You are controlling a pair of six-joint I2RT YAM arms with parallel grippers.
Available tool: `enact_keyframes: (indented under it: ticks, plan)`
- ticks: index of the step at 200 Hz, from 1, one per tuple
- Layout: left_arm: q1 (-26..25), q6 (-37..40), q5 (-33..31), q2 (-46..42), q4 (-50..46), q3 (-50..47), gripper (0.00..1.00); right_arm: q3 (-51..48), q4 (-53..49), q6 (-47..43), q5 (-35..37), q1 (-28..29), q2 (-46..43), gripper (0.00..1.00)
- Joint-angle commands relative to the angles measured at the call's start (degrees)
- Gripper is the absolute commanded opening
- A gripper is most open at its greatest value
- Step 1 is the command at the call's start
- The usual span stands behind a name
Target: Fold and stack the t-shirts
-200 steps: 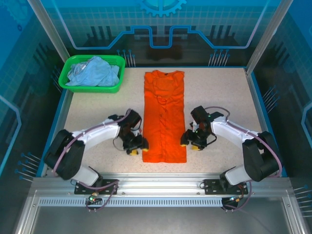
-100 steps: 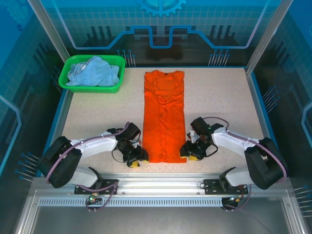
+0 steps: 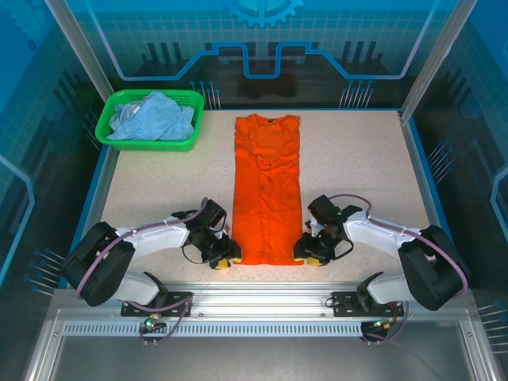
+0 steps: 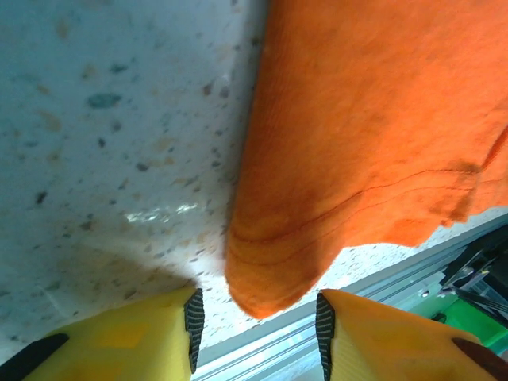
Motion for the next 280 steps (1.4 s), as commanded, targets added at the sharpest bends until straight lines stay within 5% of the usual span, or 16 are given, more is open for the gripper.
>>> enact_keyframes:
  ticks: [1,142,190,280]
  plan:
    - [0.4,-1.0,0.3,0.3,2.7,-0.3,0.45,-0.6,0.5,0.7,-1.2,1.0,-0.4,0.48]
    - [0.6,0.7,-4.4,2.4,0.1,2.1,0.27,1.5,2.1,-0.2,-1.6,1.0,5.8,0.17]
    - [0.6,2.7,-6.4,4.9,-4.6,4.6,0.01,3.9,-2.0,-1.7,1.3,0.7,6.6,0.00]
    - [-4.6,0.5,-3.8,-6.6,-12.2,-4.5,0.00,-5.0,-3.0,2.6,-0.8,5.5,-1.7,0.00]
